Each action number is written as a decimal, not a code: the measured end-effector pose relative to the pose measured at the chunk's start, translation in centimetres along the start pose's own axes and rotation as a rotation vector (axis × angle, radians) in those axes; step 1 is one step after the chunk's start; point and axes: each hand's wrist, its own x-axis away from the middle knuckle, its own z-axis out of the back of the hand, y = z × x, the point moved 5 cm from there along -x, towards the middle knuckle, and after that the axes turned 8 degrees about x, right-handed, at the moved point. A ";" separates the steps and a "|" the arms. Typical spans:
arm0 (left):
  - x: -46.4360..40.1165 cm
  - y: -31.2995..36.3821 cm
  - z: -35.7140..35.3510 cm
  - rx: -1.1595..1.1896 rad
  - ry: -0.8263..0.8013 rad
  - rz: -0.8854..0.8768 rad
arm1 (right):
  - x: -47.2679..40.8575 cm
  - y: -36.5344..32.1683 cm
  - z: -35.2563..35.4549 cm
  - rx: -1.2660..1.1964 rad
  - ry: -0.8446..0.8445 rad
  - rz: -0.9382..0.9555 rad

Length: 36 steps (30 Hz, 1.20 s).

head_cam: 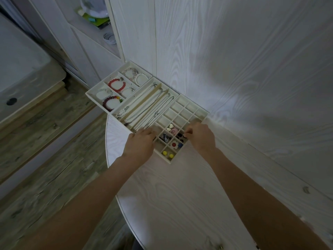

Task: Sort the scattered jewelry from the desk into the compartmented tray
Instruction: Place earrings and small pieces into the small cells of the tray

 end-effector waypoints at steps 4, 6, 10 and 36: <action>-0.2 -0.1 0.0 -0.008 0.033 0.003 | -0.1 -0.1 -0.4 0.041 0.054 -0.048; -0.3 -0.3 0.0 -0.024 0.049 -0.005 | 0.0 -0.1 -0.5 0.079 0.097 -0.059; -0.3 -0.5 0.0 -0.060 0.065 -0.040 | 0.1 -0.1 -0.8 0.162 0.121 -0.063; -0.8 -0.5 0.1 -0.054 0.038 -0.060 | 0.2 0.0 -1.6 0.275 0.115 -0.043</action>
